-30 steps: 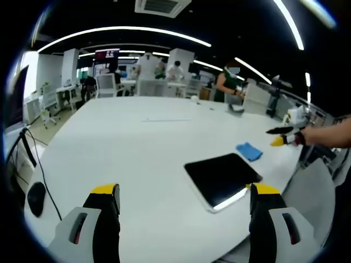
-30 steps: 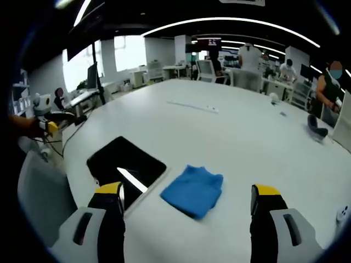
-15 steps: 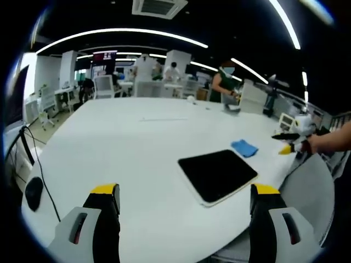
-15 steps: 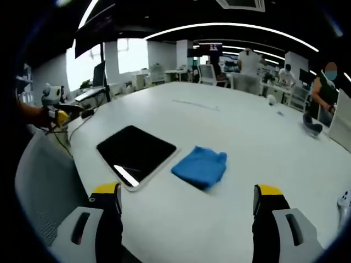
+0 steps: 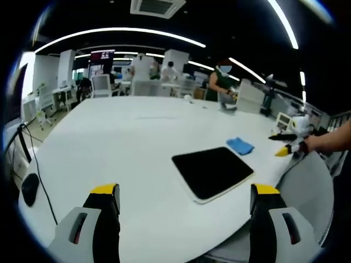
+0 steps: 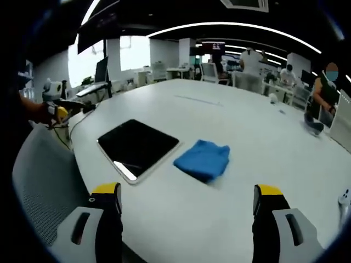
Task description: Wipe the mirror surface with the cleaning cloth until all visible marks leave the cleaned area.
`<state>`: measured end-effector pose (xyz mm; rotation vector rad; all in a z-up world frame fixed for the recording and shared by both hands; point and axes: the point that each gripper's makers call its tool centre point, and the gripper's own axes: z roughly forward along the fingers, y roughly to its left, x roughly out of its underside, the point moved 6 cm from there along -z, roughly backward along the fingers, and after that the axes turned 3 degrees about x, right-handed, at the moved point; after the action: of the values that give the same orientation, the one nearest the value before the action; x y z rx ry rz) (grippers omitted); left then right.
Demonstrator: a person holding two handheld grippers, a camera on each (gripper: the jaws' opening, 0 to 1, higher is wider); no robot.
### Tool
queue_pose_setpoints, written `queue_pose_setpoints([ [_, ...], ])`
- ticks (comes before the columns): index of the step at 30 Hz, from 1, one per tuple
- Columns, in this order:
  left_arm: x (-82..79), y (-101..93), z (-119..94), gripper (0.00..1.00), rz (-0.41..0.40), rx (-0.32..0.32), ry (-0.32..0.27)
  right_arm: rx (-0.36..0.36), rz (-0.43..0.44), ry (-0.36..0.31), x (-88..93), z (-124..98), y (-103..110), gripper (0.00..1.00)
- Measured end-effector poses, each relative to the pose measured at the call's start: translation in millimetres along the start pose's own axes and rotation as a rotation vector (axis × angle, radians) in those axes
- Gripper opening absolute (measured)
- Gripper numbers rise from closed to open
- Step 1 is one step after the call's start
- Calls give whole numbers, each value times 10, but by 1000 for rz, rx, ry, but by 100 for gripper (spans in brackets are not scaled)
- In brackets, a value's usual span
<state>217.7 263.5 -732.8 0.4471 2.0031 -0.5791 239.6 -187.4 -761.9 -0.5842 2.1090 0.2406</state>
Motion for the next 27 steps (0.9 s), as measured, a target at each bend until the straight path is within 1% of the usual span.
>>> queue_pose_setpoints([
  [3,-17,-16,10,99,-2,1,-5,-9,3,2,24,10,22,100],
  [6,-20,-8,36,99,-4,1,-8,-11,-4,-9,3,1,39,100],
  [10,-46,-23,58,99,-5,-1,-17,-29,-8,4,31,33,75,100],
  [13,-30,-28,83,99,-4,0,-12,-38,-2,8,51,31,109,100],
  [15,-32,-39,94,99,-2,4,-11,-33,-9,14,61,29,97,100],
  [19,-27,-40,118,99,-3,10,-9,9,26,-8,39,-3,14,100],
  [23,-40,-49,133,99,-2,15,-9,7,25,-6,38,5,31,100],
  [27,-25,-40,130,99,-2,19,-8,-7,-5,2,23,11,98,100],
])
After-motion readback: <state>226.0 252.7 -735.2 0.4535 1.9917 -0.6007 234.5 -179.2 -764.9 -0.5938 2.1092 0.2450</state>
